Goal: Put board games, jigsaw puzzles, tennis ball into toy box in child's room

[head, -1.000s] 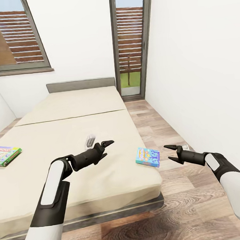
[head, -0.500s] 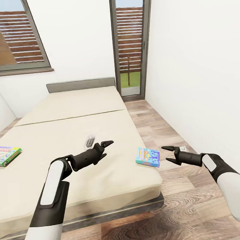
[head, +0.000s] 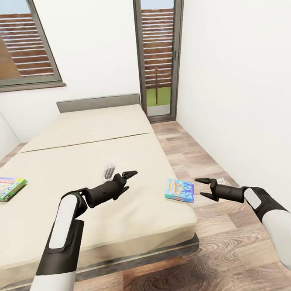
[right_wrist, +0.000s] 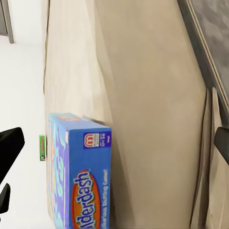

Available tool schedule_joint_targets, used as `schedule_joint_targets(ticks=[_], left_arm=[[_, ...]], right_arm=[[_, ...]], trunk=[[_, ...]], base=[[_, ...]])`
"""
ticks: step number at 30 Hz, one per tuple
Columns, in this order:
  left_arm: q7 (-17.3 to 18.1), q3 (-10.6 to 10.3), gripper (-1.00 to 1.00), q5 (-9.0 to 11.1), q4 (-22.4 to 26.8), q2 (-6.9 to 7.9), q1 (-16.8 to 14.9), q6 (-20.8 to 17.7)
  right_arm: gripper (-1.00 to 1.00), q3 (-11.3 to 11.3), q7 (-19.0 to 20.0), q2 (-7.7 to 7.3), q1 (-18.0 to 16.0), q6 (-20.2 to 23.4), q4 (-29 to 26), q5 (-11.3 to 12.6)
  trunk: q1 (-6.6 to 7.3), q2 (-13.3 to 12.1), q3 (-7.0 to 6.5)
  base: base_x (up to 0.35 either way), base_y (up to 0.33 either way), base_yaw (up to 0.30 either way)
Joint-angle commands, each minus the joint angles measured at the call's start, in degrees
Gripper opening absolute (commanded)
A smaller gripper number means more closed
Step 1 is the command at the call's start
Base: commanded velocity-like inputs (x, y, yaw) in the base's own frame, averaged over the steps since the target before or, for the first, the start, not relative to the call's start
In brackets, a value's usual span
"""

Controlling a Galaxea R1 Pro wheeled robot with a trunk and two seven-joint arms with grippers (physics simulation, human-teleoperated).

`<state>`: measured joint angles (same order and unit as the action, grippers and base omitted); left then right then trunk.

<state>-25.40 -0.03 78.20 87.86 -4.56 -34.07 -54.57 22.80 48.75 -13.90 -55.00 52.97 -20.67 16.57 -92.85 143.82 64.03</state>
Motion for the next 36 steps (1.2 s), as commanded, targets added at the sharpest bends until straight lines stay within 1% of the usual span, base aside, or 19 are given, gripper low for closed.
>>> schedule_joint_targets(ticks=[1,17,36], left_arm=[[-0.6,0.03,1.0,0.54,0.01,-0.02,-0.04,-0.1],[-0.68,0.04,1.0,0.13,-0.23,-0.01,-0.04,-0.1],[-0.77,0.05,1.0,-0.07,-0.31,0.0,-0.04,-0.1]], right_arm=[[1.0,0.32,0.2,0.05,0.01,0.21,0.04,-0.29],[1.0,0.32,0.16,1.41,0.3,0.2,0.1,-0.32],[1.0,0.32,0.96,1.61,0.46,0.14,0.11,-0.17]], trunk=[[0.01,0.02,0.05],[0.01,0.02,0.05],[0.01,0.02,0.05]], base=[[0.0,0.0,0.013],[0.0,0.0,0.005],[0.0,0.0,0.0]])
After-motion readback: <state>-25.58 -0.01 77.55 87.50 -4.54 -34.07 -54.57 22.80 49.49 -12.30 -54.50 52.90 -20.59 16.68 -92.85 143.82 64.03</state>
